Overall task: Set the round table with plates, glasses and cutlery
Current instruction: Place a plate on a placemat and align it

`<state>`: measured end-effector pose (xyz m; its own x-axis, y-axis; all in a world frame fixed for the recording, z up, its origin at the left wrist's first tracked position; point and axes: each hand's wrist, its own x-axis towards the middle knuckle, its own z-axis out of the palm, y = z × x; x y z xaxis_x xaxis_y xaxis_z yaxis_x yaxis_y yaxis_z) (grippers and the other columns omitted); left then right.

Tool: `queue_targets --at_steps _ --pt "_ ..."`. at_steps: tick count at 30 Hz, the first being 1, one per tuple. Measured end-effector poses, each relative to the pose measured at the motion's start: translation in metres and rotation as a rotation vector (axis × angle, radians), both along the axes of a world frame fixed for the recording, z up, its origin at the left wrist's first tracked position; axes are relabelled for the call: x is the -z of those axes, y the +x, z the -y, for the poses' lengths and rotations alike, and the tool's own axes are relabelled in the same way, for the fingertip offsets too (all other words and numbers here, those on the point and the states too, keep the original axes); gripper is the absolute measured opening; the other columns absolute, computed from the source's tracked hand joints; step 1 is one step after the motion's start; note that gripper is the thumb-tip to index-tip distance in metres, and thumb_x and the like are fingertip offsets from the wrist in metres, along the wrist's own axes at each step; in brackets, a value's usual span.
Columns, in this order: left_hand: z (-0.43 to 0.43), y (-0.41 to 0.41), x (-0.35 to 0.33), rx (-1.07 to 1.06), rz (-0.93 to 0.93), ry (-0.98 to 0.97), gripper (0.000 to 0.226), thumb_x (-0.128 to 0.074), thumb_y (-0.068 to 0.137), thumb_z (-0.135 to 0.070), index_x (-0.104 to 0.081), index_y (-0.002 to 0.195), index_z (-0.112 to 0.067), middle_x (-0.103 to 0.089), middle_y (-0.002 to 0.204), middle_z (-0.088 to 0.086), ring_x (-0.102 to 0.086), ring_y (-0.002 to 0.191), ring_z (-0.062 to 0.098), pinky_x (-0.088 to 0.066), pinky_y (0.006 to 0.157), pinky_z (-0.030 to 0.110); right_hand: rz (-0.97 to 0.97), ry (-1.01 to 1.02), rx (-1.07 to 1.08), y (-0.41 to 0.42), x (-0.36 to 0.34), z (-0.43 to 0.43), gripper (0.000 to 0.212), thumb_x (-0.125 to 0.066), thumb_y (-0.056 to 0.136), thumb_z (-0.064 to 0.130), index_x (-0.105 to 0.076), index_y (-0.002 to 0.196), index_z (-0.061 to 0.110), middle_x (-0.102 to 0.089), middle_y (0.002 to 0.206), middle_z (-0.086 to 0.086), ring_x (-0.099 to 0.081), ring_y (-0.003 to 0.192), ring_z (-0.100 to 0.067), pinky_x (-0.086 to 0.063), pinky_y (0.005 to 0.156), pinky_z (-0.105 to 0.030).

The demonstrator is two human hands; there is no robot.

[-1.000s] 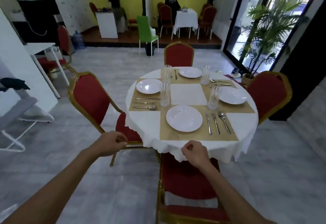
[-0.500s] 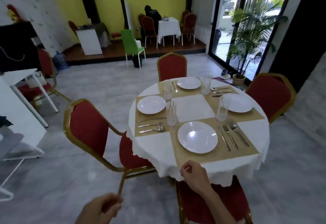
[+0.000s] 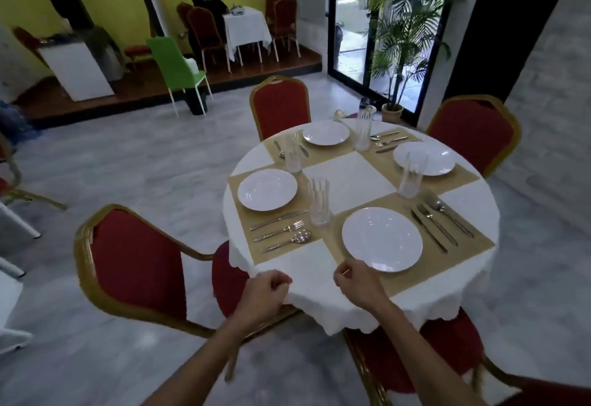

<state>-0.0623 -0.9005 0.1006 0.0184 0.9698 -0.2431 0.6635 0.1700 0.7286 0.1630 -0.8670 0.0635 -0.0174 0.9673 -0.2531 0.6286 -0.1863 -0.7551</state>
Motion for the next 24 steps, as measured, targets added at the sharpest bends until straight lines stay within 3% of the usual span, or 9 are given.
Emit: queue_targets --at_steps 7,12,15,17,20,24 --pt "-0.099 -0.076 -0.002 0.153 -0.129 -0.002 0.022 -0.058 0.090 -0.017 -0.073 0.106 -0.018 -0.071 0.107 -0.001 -0.064 0.098 0.012 -0.047 0.082 0.021 -0.007 -0.065 0.080 -0.109 0.015 -0.044 0.011 -0.059 0.087 0.025 -0.068 0.089 0.018 -0.071 0.087 0.004 -0.067 0.083 -0.016 -0.056 0.077 -0.033" --pt "-0.145 -0.105 0.004 0.250 -0.173 -0.012 0.025 -0.058 0.089 -0.015 -0.073 0.109 -0.015 -0.071 0.110 0.001 -0.064 0.099 0.014 -0.046 0.081 0.019 0.041 -0.109 0.129 -0.161 0.024 -0.075 0.014 -0.057 0.088 0.023 -0.069 0.088 0.015 -0.069 0.089 0.002 -0.062 0.086 -0.016 -0.045 0.071 -0.027" --pt "-0.169 -0.116 0.011 0.320 -0.189 -0.021 0.028 -0.055 0.088 -0.012 -0.072 0.110 -0.013 -0.071 0.113 0.001 -0.063 0.101 0.013 -0.043 0.080 0.018 0.057 -0.140 0.168 -0.181 0.032 -0.094 0.013 -0.057 0.086 0.022 -0.068 0.087 0.014 -0.069 0.087 0.001 -0.063 0.084 -0.017 -0.046 0.069 -0.028" --pt "-0.184 -0.122 0.017 0.371 -0.213 -0.019 0.027 -0.055 0.088 -0.013 -0.073 0.108 -0.014 -0.072 0.110 0.001 -0.062 0.097 0.011 -0.042 0.078 0.018 0.086 -0.157 0.199 -0.190 0.040 -0.107 0.014 -0.056 0.084 0.019 -0.063 0.074 0.011 -0.066 0.075 0.000 -0.061 0.074 -0.017 -0.047 0.064 -0.031" --pt "-0.211 -0.132 0.026 0.455 -0.243 -0.022 0.023 -0.057 0.089 -0.016 -0.072 0.106 -0.013 -0.072 0.105 -0.001 -0.063 0.093 0.011 -0.043 0.076 0.019 0.103 -0.194 0.288 -0.204 0.053 -0.126 0.027 -0.054 0.082 0.017 -0.047 0.057 0.016 -0.052 0.059 0.000 -0.050 0.059 -0.017 -0.037 0.052 -0.029" --pt "-0.251 -0.147 0.045 0.511 -0.258 -0.037 0.022 -0.058 0.088 -0.015 -0.072 0.106 -0.014 -0.069 0.099 -0.004 -0.059 0.087 0.008 -0.041 0.072 0.015 0.037 -0.284 0.500 -0.216 0.073 -0.151 0.019 -0.054 0.086 0.025 -0.048 0.071 0.016 -0.056 0.076 -0.003 -0.055 0.072 -0.023 -0.032 0.049 -0.025"
